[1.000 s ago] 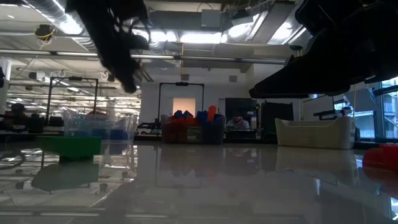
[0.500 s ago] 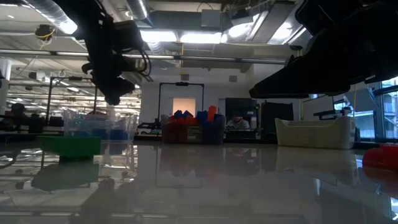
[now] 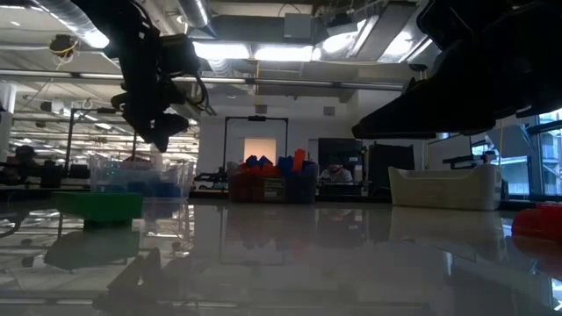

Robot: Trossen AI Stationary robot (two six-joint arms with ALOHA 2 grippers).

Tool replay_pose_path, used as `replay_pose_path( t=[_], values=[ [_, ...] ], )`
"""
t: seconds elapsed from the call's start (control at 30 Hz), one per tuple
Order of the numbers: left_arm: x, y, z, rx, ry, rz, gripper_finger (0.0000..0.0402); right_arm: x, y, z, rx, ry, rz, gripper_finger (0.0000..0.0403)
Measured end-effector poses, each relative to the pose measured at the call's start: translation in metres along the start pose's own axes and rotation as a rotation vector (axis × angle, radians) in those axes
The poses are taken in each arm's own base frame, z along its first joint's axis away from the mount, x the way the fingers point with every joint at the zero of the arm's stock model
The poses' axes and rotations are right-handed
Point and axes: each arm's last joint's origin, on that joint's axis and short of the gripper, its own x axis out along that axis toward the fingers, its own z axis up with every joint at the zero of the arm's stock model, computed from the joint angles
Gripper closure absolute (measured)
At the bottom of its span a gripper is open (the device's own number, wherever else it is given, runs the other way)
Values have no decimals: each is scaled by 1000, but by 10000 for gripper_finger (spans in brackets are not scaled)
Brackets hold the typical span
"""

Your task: Sort blocks by size

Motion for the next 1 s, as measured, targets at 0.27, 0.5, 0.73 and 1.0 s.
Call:
replay_pose_path(
  t=[0.27,0.5,0.73,1.0],
  values=[
    [-32,-19,7,113,-90,-166,179,0,0,0,0,2,10,173],
    [-87,-39,-12,368,-74,-375,182,0,0,0,0,1,11,173],
    [-127,-56,-49,487,25,-547,189,0,1,0,3,0,19,173],
    [-154,-57,-86,511,190,-615,192,0,1,1,10,-2,19,173]
  ],
)
